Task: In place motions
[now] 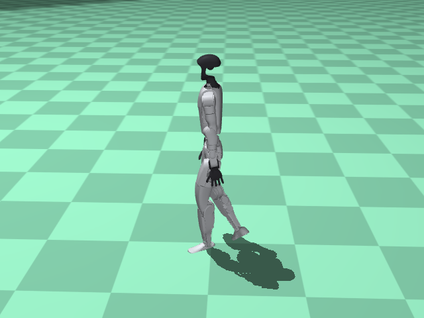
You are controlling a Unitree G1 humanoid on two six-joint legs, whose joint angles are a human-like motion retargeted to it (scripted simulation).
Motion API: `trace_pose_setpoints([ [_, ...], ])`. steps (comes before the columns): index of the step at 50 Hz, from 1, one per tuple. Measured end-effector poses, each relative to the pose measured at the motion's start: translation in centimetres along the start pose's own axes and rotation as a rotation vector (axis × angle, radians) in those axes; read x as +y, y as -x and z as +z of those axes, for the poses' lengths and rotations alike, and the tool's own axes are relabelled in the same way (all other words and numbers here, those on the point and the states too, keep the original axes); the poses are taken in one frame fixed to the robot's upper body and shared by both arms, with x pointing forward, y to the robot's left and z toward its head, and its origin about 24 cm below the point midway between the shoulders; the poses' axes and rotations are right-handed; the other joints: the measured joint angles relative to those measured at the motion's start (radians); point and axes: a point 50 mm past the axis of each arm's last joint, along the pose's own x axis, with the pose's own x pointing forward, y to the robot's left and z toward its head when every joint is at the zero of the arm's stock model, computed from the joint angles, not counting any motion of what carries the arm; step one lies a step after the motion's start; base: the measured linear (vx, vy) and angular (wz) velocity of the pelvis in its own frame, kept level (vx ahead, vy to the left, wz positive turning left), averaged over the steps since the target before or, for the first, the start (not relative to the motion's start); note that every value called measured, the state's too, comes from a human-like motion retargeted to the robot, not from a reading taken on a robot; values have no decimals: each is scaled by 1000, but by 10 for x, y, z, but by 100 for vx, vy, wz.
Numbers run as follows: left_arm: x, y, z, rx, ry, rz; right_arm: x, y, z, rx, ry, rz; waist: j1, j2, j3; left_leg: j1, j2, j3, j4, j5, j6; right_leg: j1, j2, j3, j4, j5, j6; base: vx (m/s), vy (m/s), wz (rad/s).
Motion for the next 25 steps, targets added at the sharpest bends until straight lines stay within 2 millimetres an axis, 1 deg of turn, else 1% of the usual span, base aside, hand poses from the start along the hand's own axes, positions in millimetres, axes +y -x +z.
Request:
trace_pose_setpoints([
  [2, 4, 2, 20, -59, -36, 4, 3, -1, -4, 26, -12, 6, -38, 9, -10, -26, -3, -23, -13, 17, 17, -150, 63, 209, 69, -44, 30, -18, 12, 134],
  [3, 7, 4, 31, -91, -58, 9, 6, -1, -6, 35, -26, 11, -61, 20, -8, -39, 1, -45, -16, 24, 25, -193, 86, 248, 84, -54, 33, -22, 5, 153],
  [6, 14, 11, 61, -175, -118, 34, 14, -2, -10, 44, -75, 37, -124, 39, 13, -61, 11, -114, -23, 54, 38, -273, 120, 286, 64, -102, 20, -21, 1, 168],
  [8, 17, 16, 78, -222, -150, 46, 19, -3, -14, 48, -89, 56, -143, 34, 19, -70, 5, -145, -29, 71, 43, -312, 145, 322, -3, -127, 16, -12, 1, 135],
  [10, 18, 19, 90, -259, -171, 48, 23, -3, -17, 59, -78, 71, -157, 15, 15, -74, -20, -170, -37, 83, 49, -346, 180, 398, -112, -150, 30, -4, 1, 119],
  [13, 14, 21, 96, -284, -174, 29, 25, -3, -23, 87, -39, 85, -185, -37, 21, -41, -86, -207, -55, 97, 59, -344, 216, 571, -330, -164, 58, 7, 1, 133],
  [15, 11, 19, 92, -274, -158, 17, 25, -3, -28, 108, -14, 83, -208, -72, 27, 0, -139, -242, -69, 101, 66, -313, 223, 675, -493, -163, 56, 20, -5, 144],
  [16, 10, 18, 88, -261, -150, 15, 24, -2, -29, 115, -5, 80, -218, -85, 28, 21, -161, -259, -77, 103, 70, -293, 216, 689, -545, -97, 52, 27, -7, 108],
  [17, 9, 16, 83, -240, -142, 14, 24, -2, -31, 122, 2, 78, -219, -96, 23, 40, -179, -271, -86, 106, 72, -273, 209, 696, -585, -59, 51, 34, -6, 64],
  [18, 9, 14, 75, -206, -137, 13, 23, -2, -34, 133, 8, 75, -205, -102, 5, 55, -189, -270, -100, 110, 70, -253, 205, 693, -603, -79, 55, 37, -3, 42],
  [19, 7, 11, 66, -166, -147, 13, 22, -2, -36, 141, 1, 76, -190, -98, -17, 59, -192, -270, -111, 114, 70, -239, 187, 619, -621, -82, 66, 37, -1, 37],
  [20, 6, 9, 56, -123, -164, 12, 22, -1, -38, 150, -13, 78, -174, -91, -40, 60, -192, -270, -121, 119, 69, -228, 163, 511, -638, -75, 80, 32, 0, 46],
  [22, -1, 5, 37, -51, -167, 23, 20, -1, -35, 134, -36, 61, -145, -81, -50, 72, -191, -280, -127, 115, 70, -205, 180, 549, -670, -71, 83, 23, 0, 13],
  [23, -3, 4, 30, -31, -156, 31, 18, -2, -29, 115, -41, 49, -123, -78, -49, 78, -187, -273, -126, 110, 70, -194, 183, 539, -674, -73, 88, 16, -1, -26],
  [25, -3, 2, 16, -6, -132, 20, 17, -3, -18, 72, -33, 38, -122, -71, -51, 88, -183, -272, -125, 102, 68, -183, 190, 553, -674, -81, 87, 15, 1, 2],
])
